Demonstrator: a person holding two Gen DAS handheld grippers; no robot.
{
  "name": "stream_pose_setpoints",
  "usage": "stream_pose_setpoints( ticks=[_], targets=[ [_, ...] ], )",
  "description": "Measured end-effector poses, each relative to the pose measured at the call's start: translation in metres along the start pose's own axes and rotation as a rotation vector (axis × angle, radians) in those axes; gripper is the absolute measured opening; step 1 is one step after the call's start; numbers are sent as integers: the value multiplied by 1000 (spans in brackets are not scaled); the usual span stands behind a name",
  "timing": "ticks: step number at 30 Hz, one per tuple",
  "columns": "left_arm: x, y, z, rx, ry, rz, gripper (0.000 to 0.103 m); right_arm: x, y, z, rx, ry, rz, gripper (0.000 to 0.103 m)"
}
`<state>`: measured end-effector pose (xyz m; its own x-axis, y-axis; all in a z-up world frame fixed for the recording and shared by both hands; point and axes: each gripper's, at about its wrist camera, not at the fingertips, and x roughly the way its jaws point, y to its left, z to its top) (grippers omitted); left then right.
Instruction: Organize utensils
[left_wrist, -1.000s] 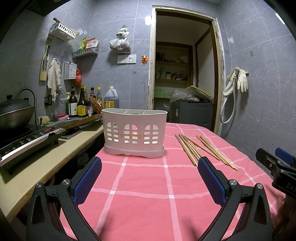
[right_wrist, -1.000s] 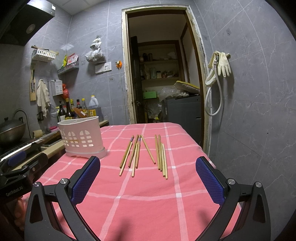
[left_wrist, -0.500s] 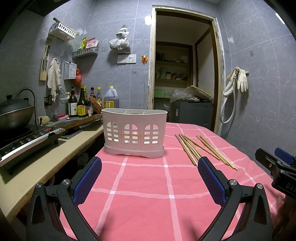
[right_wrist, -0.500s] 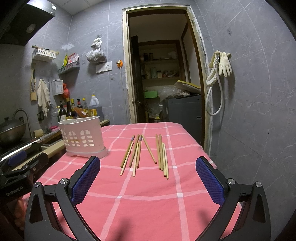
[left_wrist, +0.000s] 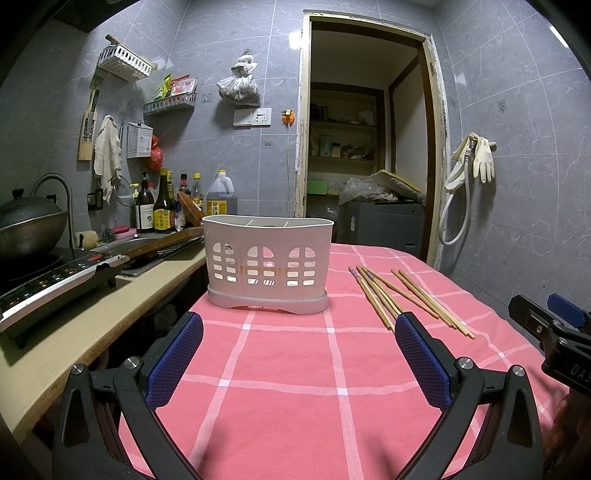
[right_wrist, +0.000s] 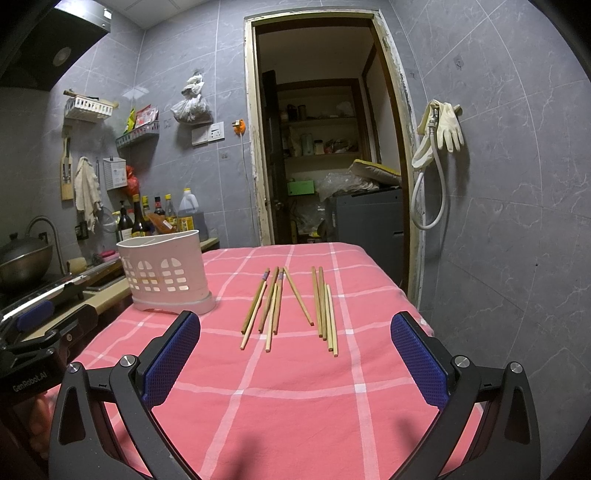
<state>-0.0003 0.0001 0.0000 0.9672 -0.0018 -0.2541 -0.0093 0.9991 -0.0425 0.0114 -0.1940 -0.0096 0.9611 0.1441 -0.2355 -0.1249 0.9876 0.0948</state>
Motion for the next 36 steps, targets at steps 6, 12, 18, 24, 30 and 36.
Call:
stream_pose_setpoints(
  ticks=[6, 12, 18, 24, 30, 36],
  targets=[
    [0, 0, 0, 0, 0, 0, 102, 0, 0, 0, 0, 0, 0, 103],
    [0, 0, 0, 0, 0, 1, 102, 0, 0, 1, 0, 1, 0, 103],
    [0, -1, 3, -16, -17, 21, 102, 0, 0, 2, -2, -2, 1, 103],
    [12, -6, 17, 11, -28, 19, 102, 4, -3, 15, -5, -26, -3, 103],
    [32, -12, 35, 31, -7, -6, 102, 16, -15, 43, -19, -13, 1, 103],
    [69, -21, 50, 41, 51, -32, 102, 45, -37, 66, -41, 48, -21, 103]
  ],
)
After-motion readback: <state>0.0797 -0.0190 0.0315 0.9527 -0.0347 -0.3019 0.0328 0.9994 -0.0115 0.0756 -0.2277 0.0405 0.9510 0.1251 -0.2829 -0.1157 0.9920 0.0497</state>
